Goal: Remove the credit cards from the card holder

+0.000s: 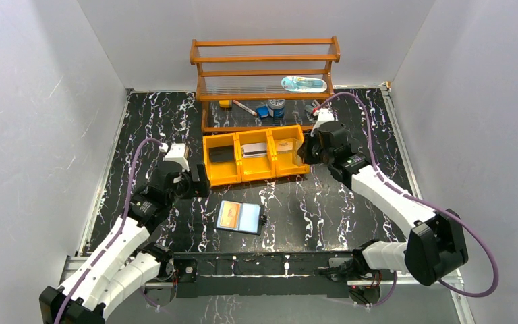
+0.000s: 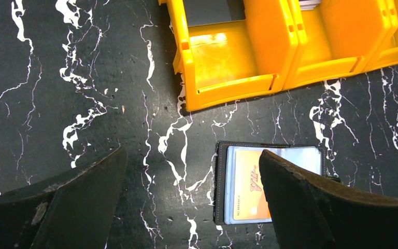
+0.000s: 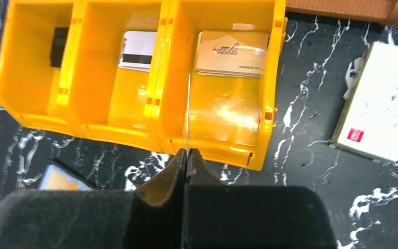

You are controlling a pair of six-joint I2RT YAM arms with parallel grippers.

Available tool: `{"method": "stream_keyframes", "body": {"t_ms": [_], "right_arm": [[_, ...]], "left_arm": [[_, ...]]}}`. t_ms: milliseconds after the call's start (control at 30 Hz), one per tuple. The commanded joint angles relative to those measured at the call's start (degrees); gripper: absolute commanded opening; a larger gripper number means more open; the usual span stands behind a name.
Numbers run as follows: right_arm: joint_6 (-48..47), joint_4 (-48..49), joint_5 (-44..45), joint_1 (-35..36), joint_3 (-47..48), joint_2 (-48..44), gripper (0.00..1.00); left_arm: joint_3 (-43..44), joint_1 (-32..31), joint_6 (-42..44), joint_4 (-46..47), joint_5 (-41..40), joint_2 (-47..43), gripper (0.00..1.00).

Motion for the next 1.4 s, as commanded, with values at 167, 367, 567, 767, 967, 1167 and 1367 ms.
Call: {"method": "stream_keyframes", "body": {"t_ms": [167,367,567,767,967,1167,1367], "right_arm": [[-28.88,7.39,-3.66,-0.16,6.8,8.03,0.0],[-51.85,9.87,-4.9,0.06,10.05,16.33,0.0],[-57.46,9.37,-3.57,0.13,13.79,21.43,0.0],[-61.99,10.15,-1.34,0.26,15.65,25.63,0.0],[-65.43,11.9,-1.2,1.23,16.86,28.1,0.0],[-67.54,13.83,2.63,2.38,17.96,32.17,0.0],[-69.31,15.41,5.22,2.43,18.18,34.26,0.0]], "left_arm": [[1.39,0.22,1.99,-0.11,-1.83,-1.59,0.98],[1.35,0.22,2.38,-0.18,-2.41,-1.71,0.98],[1.45,0.22,2.54,-0.26,-2.74,-1.87,0.98],[1.5,0.26,2.56,-0.35,-2.73,-2.37,0.98],[1.38,0.26,2.62,-0.35,-3.0,-2.85,0.98],[1.41,0.23,2.64,-0.35,-2.95,-2.86,0.98],[1.37,0.22,2.65,-0.36,-2.8,-2.73,0.98]]}}
